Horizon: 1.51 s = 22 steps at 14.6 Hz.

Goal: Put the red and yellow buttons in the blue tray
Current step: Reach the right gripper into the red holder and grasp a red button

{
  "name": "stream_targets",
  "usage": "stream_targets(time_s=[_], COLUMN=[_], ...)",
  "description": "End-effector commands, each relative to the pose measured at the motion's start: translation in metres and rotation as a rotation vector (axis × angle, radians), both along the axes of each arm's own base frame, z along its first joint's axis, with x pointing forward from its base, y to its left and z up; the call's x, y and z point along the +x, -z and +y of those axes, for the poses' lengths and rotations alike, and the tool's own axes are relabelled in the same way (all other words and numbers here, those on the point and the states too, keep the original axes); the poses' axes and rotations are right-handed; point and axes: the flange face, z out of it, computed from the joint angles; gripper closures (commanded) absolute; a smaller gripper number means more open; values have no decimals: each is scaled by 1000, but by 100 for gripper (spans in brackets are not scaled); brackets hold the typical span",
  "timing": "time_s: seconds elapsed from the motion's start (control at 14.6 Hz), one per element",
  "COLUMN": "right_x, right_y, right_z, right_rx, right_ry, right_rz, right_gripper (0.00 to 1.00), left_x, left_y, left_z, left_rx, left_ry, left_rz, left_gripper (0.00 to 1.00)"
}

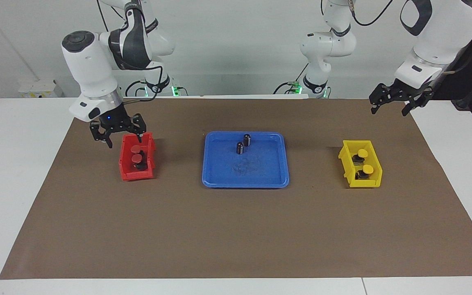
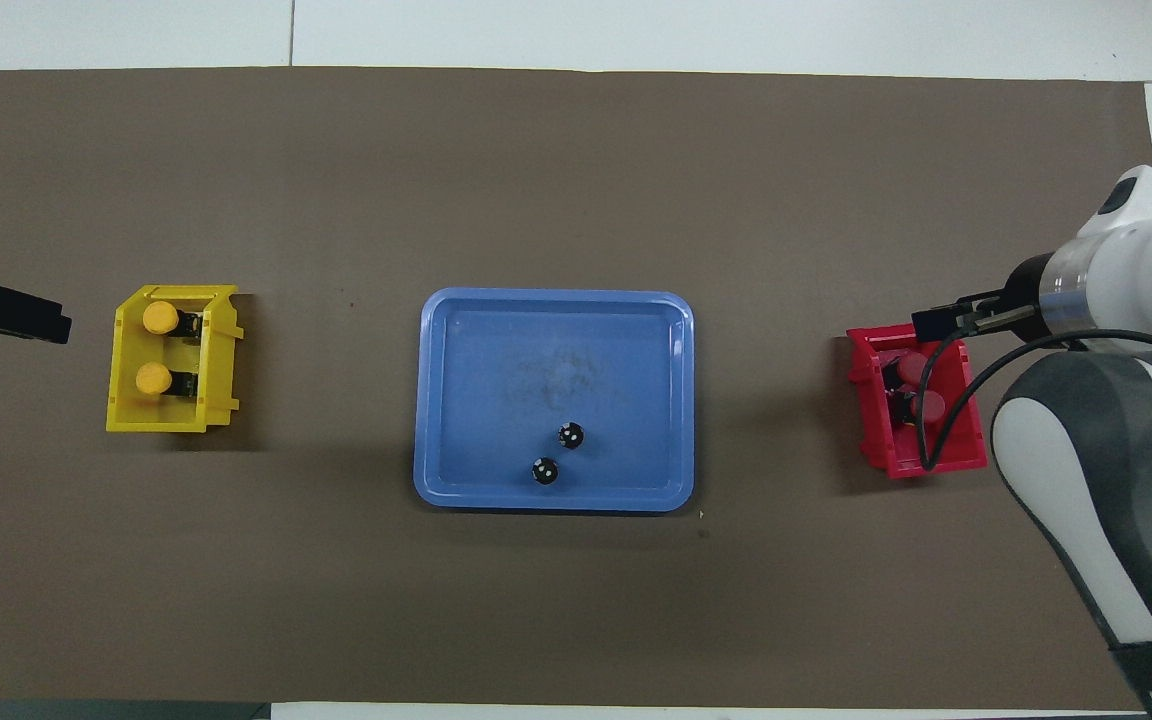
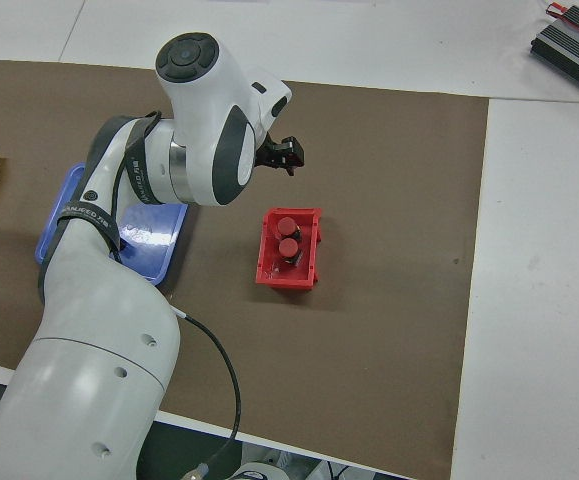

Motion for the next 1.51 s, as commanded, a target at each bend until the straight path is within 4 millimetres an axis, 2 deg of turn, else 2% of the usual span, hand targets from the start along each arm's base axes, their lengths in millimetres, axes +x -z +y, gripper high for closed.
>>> stream_targets(time_s=[0.0,0.21,0.34,0.55,1.23,1.37,1.44], right_x=[9,6,-1,-17,-34,-34,-34], right_y=[32,59,77,96,115,115,115], right_z=[-9,-24,-20,-18,-11,-11,-12], right_rx=[3,10,24,20,16,16,16], right_ry=[14,68,132,133,122,117,114], right_rz=[14,52,55,62,73,73,73], right_gripper=[26,40,40,40,41,51,64], left_x=[-9,-10,-10,-14,-13,-12,-12], left_y=[0,3,4,4,4,3,4], left_z=[7,8,10,9,11,11,11], left_rx=[-13,-13,-14,-13,-13,-14,-14], left_ry=[-16,-13,-15,-12,-17,-26,-27], left_rz=[-1,0,3,14,11,3,3], left_gripper=[0,0,0,0,0,0,0])
